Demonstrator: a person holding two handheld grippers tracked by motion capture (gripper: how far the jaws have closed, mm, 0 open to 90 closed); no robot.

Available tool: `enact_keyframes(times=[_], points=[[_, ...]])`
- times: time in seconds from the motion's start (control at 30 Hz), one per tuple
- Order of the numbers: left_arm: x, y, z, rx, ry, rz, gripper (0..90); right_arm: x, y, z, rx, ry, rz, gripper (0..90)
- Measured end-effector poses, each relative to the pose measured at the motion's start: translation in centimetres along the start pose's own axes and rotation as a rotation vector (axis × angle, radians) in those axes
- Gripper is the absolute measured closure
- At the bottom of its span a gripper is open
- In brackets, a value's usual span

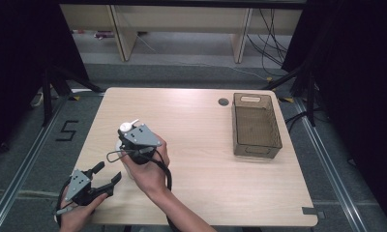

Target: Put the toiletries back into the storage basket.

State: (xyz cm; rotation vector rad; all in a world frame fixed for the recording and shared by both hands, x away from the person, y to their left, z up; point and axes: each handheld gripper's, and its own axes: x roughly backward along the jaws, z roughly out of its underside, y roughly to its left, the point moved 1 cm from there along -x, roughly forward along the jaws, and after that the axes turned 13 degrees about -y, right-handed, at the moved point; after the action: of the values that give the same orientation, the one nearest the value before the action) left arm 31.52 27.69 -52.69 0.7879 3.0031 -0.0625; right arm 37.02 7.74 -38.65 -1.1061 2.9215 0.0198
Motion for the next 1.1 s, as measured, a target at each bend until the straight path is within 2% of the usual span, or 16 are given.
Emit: enact_keyframes(times=[0.03, 0.17, 0.2, 0.33, 0.37, 0.47, 0.5, 0.53, 0.6, 0.67, 0.7, 0.73, 0.8, 0.93, 1.07, 1.1], points=[[0.0, 0.0, 0.0, 0.0, 0.0, 0.0, 22.7, 0.0, -0.2, 0.0, 0.016, -0.008, -0.004, 63.1], [0.0, 0.0, 0.0, 0.002, 0.0, -0.002, 22.7, 0.3, -0.7, -0.2, 0.006, -0.022, -0.01, 63.2], [0.0, 0.0, 0.0, 0.003, -0.001, -0.003, 22.7, 0.4, -0.8, -0.3, -0.007, -0.026, -0.008, 63.3], [0.0, 0.0, 0.0, 0.003, -0.001, -0.004, 22.6, 1.0, -1.5, -1.0, 0.002, -0.039, 0.007, 63.3], [0.0, 0.0, 0.0, 0.004, -0.001, -0.004, 22.5, 1.4, -2.0, -1.3, 0.008, -0.044, 0.022, 63.3], [0.0, 0.0, 0.0, 0.008, -0.002, -0.008, 22.4, 1.8, -2.4, -1.6, -0.005, -0.047, 0.025, 63.3], [0.0, 0.0, 0.0, 0.01, -0.003, -0.009, 22.4, 1.9, -2.8, -1.8, 0.011, -0.061, 0.023, 63.3], [0.0, 0.0, 0.0, 0.012, -0.003, -0.01, 22.4, 2.2, -3.1, -2.0, 0.006, -0.056, 0.042, 63.3], [0.0, 0.1, 0.0, 0.012, -0.004, -0.01, 22.4, 2.6, -3.6, -2.3, 0.003, -0.073, 0.045, 63.3], [0.0, 0.1, 0.0, 0.011, -0.003, -0.011, 22.4, 3.2, -4.2, -2.6, 0.004, -0.058, 0.058, 63.3], [0.0, 0.0, 0.0, 0.011, -0.003, -0.011, 22.4, 3.5, -4.8, -2.9, 0.02, -0.073, 0.073, 63.3], [0.0, 0.0, 0.0, 0.01, -0.003, -0.011, 22.4, 3.5, -4.8, -2.9, 0.02, -0.073, 0.073, 63.3], [0.0, 0.0, 0.0, 0.009, 0.0, -0.012, 22.4, 4.0, -5.3, -3.1, 0.0, -0.075, 0.092, 63.3], [-0.1, 0.1, 0.0, 0.012, -0.011, -0.009, 22.5, 4.9, -6.6, -3.6, 0.017, -0.087, 0.113, 63.3], [-0.1, 0.1, 0.0, 0.011, -0.009, -0.01, 22.4, 5.5, -7.4, -3.8, -0.006, -0.08, 0.136, 63.3], [-0.1, 0.1, 0.0, 0.01, -0.01, -0.01, 22.3, 5.7, -7.7, -3.9, 0.014, -0.084, 0.137, 63.3]])
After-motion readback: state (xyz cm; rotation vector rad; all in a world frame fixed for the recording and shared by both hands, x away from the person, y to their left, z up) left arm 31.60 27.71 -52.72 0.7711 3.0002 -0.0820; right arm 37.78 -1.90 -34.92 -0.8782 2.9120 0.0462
